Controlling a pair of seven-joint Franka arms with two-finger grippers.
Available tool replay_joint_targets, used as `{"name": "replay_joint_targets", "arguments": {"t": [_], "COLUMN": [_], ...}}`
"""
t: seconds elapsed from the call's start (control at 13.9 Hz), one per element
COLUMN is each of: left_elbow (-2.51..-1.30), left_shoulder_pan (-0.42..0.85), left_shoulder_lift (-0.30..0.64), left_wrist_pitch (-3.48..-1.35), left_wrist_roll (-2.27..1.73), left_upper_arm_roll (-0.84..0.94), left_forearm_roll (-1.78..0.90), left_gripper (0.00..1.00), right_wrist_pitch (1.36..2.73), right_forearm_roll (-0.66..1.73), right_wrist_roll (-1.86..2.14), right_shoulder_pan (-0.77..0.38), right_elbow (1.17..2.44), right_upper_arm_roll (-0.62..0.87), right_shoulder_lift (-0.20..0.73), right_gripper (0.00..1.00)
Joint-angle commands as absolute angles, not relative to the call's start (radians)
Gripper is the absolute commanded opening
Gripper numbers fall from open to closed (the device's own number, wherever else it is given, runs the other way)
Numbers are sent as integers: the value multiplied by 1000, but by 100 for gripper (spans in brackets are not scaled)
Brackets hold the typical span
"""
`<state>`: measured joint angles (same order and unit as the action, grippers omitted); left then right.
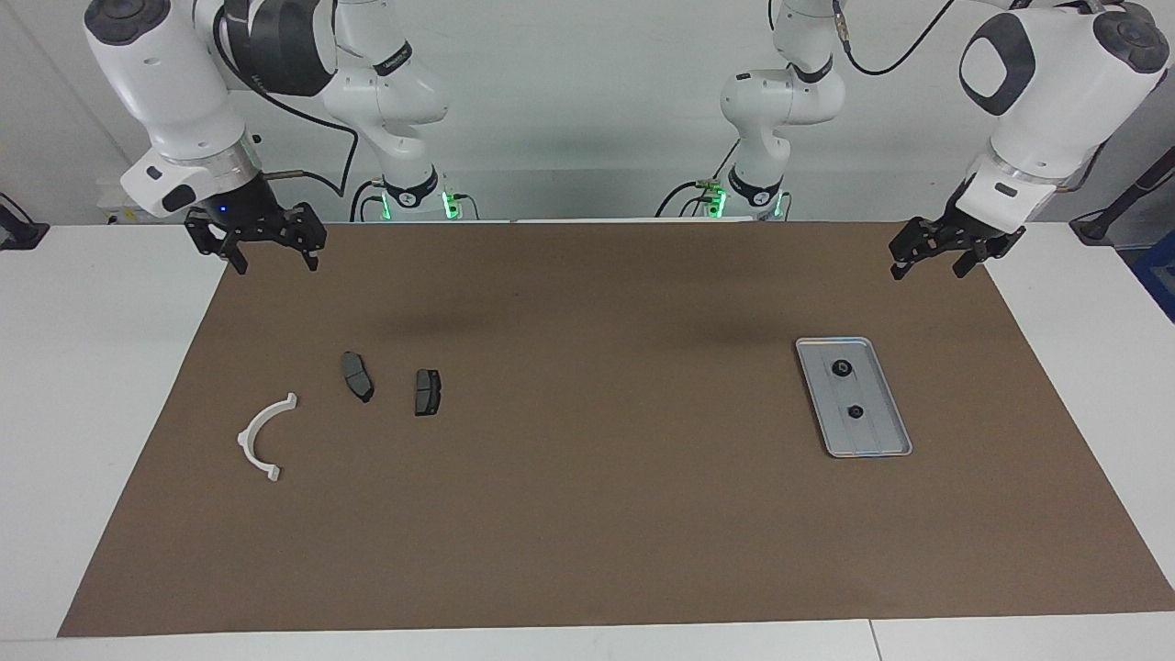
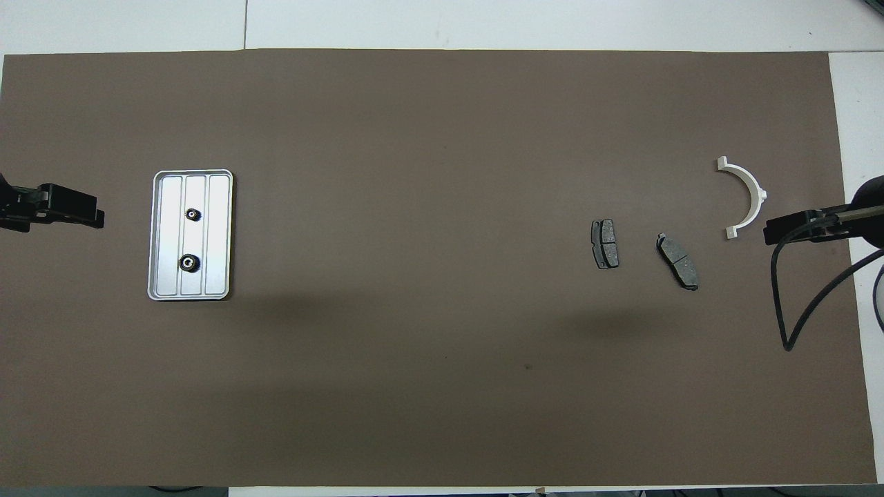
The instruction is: Place bearing gear from tray to pile
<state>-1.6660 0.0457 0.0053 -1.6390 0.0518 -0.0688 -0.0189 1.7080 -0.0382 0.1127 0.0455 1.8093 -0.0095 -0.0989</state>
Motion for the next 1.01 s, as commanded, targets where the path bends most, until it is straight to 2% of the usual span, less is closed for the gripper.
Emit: {"name": "replay_joint_targets", "arguments": {"t": [0.0, 0.14, 0.57, 0.93], "left_elbow": [-1716, -1797, -2038, -2057], "left_shoulder_pan": [41, 38, 35, 26], "left_shoulder_lift": [-17, -37, 18, 96], "left_wrist_pitch": [-1699, -1770, -2107, -2166], "left_wrist_roll": [57, 61, 64, 74], "left_upper_arm_roll": [-74, -75, -75, -74], "left_forearm_roll": [-9, -8, -8, -8], "left_gripper": [100, 100, 100, 100], "right_wrist_pitch": [1704, 1707, 1707, 1701], "right_forearm_roll": [-18, -18, -18, -18], "right_wrist_roll": [126, 124, 123, 126], "right_shoulder_pan": [51, 51, 51, 51], "right_elbow": [1813, 1813, 1813, 1819], "right_upper_arm_roll": [-8, -8, -8, -9], "right_shoulder_lift": [-109, -109, -109, -110], "right_gripper": [100, 100, 100, 100]}}
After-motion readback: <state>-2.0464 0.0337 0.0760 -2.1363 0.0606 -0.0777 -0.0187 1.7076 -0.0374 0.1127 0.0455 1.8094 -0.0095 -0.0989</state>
